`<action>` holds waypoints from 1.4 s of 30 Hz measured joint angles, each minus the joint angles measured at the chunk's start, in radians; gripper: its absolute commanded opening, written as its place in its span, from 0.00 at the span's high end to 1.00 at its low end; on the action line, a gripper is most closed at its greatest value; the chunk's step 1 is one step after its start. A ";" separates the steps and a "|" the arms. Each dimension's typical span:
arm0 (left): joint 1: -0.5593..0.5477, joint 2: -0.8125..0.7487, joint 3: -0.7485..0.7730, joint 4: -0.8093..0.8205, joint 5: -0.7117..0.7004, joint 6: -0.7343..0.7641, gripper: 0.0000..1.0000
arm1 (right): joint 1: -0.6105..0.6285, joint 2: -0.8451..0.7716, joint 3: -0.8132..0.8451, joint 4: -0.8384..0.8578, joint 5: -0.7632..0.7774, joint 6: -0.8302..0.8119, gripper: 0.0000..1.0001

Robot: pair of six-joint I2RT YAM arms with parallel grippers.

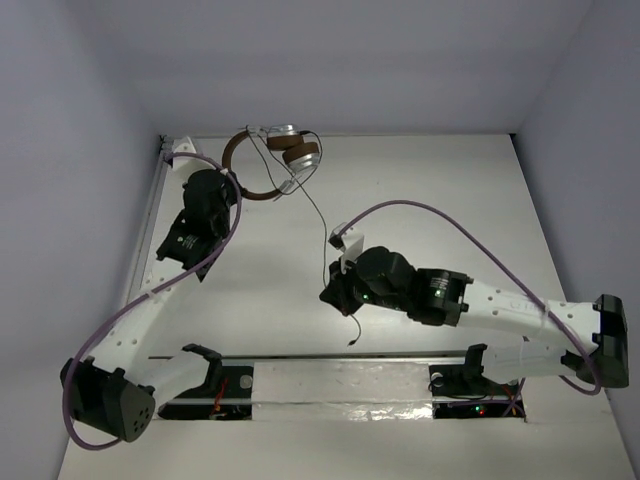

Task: Wrap the headphones

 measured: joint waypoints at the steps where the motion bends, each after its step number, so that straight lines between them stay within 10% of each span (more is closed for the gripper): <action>1: -0.003 0.007 -0.008 -0.001 -0.016 0.005 1.00 | 0.002 -0.002 0.038 -0.048 0.010 -0.009 1.00; 22: -0.224 0.241 -0.026 -0.018 -0.132 0.123 1.00 | 0.012 0.134 0.569 -0.578 0.144 -0.253 1.00; 42: -0.383 0.177 -0.109 -0.061 0.019 0.194 1.00 | -0.060 0.156 0.560 -0.435 0.578 -0.457 1.00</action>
